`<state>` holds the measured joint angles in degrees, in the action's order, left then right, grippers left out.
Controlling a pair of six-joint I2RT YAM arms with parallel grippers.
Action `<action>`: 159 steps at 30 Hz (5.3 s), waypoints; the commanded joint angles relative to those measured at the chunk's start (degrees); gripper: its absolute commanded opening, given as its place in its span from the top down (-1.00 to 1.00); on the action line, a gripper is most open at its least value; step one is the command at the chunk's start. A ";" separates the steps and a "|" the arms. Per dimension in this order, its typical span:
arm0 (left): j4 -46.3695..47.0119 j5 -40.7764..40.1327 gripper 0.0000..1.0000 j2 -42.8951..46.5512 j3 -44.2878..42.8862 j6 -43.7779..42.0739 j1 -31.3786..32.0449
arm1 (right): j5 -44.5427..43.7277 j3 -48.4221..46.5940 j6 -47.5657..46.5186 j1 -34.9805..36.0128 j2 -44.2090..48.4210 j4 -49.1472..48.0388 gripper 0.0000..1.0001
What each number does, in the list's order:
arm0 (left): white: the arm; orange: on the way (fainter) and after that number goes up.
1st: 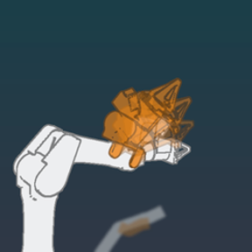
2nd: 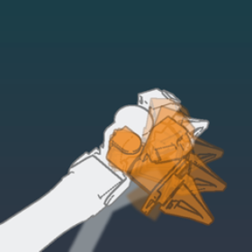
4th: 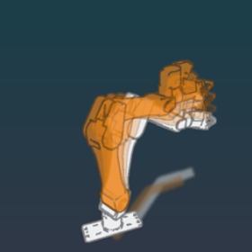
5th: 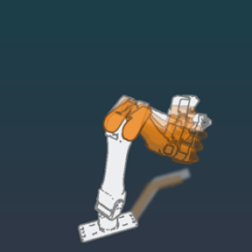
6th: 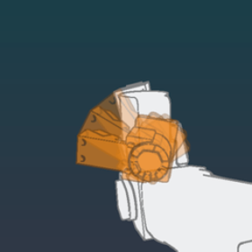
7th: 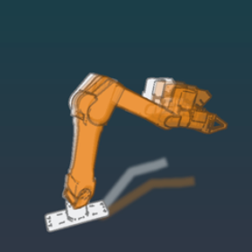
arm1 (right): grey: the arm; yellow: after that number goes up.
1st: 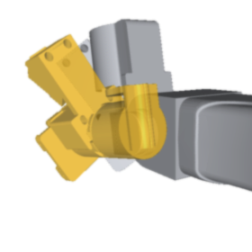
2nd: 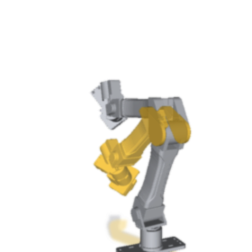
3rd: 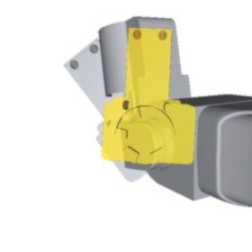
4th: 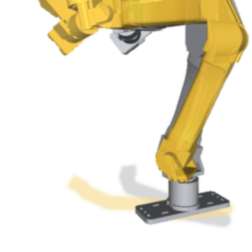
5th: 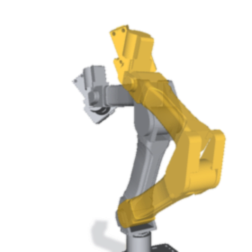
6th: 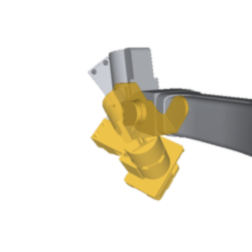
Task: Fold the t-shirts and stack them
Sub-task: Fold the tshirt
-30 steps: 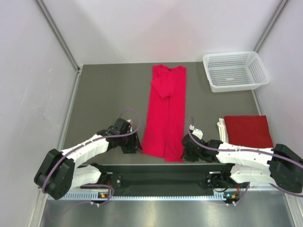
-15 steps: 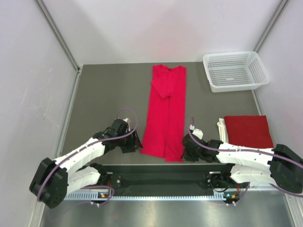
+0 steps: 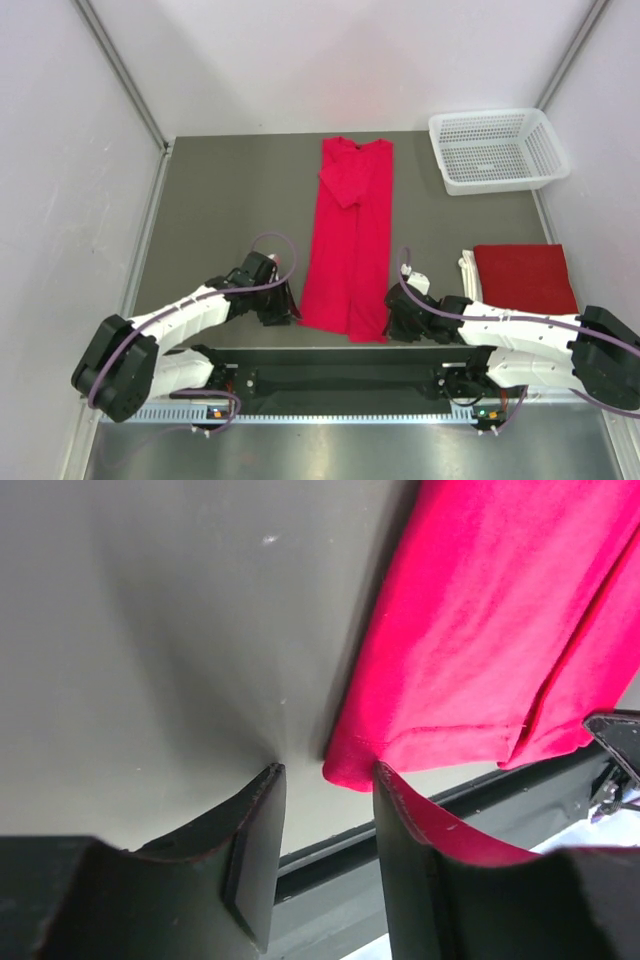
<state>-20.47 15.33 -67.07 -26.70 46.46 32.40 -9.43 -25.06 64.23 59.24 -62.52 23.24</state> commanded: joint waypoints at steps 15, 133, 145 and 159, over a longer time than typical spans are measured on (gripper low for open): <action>6.32 2.60 1.00 -1.85 3.58 1.70 0.38 | -0.24 -0.34 0.46 0.96 1.00 2.06 1.00; -14.43 2.77 1.00 -68.46 -91.69 -1.28 -15.62 | 22.00 -91.66 -46.47 -46.24 -67.29 22.90 0.98; -13.28 2.77 0.52 -63.46 -93.01 -5.39 -18.43 | 19.54 -95.36 -45.42 -46.85 -65.54 24.66 0.38; -6.69 1.90 0.62 -53.95 -73.41 -12.09 -11.75 | 16.81 -80.06 -45.77 -41.23 -57.10 18.95 0.74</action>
<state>-29.93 16.19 -120.81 -100.84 36.64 19.97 7.60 -105.73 19.05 16.40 -121.49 45.04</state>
